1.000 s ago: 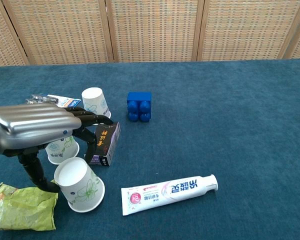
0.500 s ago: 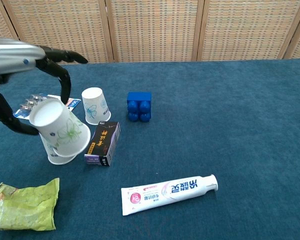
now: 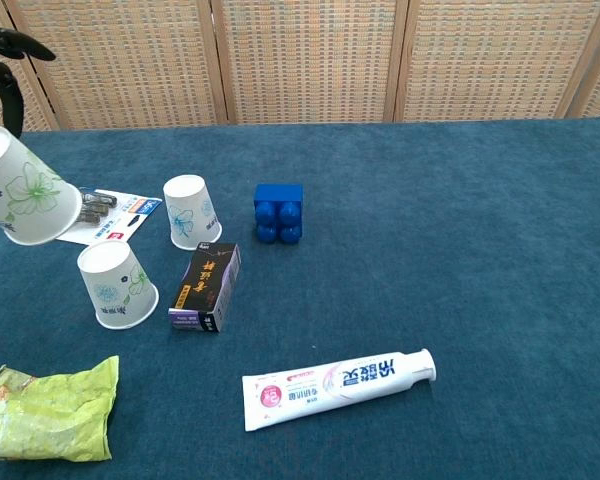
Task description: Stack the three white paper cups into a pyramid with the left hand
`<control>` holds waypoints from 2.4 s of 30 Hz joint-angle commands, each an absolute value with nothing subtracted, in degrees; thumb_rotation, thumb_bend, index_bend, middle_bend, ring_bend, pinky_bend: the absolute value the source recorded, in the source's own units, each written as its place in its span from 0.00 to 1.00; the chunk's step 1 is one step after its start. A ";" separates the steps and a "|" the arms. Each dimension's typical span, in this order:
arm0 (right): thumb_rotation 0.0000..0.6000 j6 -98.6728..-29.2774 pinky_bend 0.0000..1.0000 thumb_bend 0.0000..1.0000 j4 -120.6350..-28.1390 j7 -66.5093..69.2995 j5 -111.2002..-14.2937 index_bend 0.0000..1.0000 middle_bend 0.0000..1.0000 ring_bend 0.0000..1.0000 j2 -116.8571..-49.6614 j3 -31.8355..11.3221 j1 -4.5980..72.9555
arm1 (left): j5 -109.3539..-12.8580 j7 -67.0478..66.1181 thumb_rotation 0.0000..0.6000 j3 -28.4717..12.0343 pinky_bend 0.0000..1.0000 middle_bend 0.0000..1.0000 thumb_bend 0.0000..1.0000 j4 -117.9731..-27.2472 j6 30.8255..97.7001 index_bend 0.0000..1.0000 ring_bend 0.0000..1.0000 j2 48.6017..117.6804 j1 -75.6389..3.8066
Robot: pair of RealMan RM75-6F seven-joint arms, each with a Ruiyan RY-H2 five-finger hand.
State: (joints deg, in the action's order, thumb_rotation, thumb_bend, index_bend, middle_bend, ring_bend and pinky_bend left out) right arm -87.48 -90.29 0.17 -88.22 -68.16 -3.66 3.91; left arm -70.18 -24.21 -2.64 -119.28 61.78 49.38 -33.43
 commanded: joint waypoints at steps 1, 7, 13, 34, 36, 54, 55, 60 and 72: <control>1.00 -87.43 0.00 0.00 -90.34 0.04 -88.15 0.00 0.00 0.00 -68.17 -3.68 3.92 | -67.03 -22.77 1.00 -2.29 0.00 0.00 0.16 -115.32 59.52 0.45 0.00 49.79 -33.24; 1.00 -87.43 0.00 0.00 -90.35 0.08 -87.99 0.00 0.00 0.00 -68.17 -3.76 3.89 | -63.15 -21.24 1.00 -2.75 0.00 0.00 0.16 -110.95 56.38 0.45 0.00 52.09 -34.21; 1.00 -87.30 0.00 0.00 -90.37 0.32 -87.77 0.00 0.00 0.00 -68.06 -3.85 3.89 | -60.40 -22.36 1.00 -2.56 0.00 0.00 0.16 -107.21 54.42 0.45 0.00 55.32 -35.26; 1.00 -87.42 0.00 0.00 -90.19 1.14 -87.55 0.00 0.00 0.00 -67.91 -4.07 3.81 | -52.70 -28.36 1.00 -1.62 0.00 0.00 0.16 -101.69 53.86 0.45 0.00 63.96 -37.92; 1.00 -87.37 0.00 0.00 -90.21 1.08 -87.54 0.00 0.00 0.00 -67.91 -4.04 3.81 | -52.37 -28.61 1.00 -1.51 0.00 0.00 0.16 -101.00 54.02 0.45 0.00 64.78 -37.99; 1.00 -86.98 0.00 0.00 -90.17 1.24 -87.53 0.00 0.00 0.00 -67.90 -3.95 3.94 | -50.95 -28.01 1.00 -1.78 0.00 0.00 0.16 -97.87 54.84 0.45 0.00 70.15 -38.19; 1.00 -86.98 0.00 0.00 -90.18 1.23 -87.53 0.00 0.00 0.00 -67.89 -3.94 3.93 | -50.87 -28.12 1.00 -1.74 0.00 0.00 0.16 -97.80 54.92 0.45 0.00 70.23 -38.19; 1.00 -86.94 0.00 0.00 -90.20 1.21 -87.60 0.00 0.00 0.00 -67.93 -3.91 3.97 | -50.46 -28.51 1.00 -1.68 0.00 0.00 0.16 -97.67 55.71 0.40 0.00 70.43 -38.06; 1.00 -86.92 0.00 0.00 -90.19 1.00 -87.62 0.00 0.00 0.00 -68.02 -3.87 3.98 | -49.83 -28.18 1.00 -1.82 0.00 0.00 0.16 -97.99 56.61 0.16 0.00 70.12 -37.57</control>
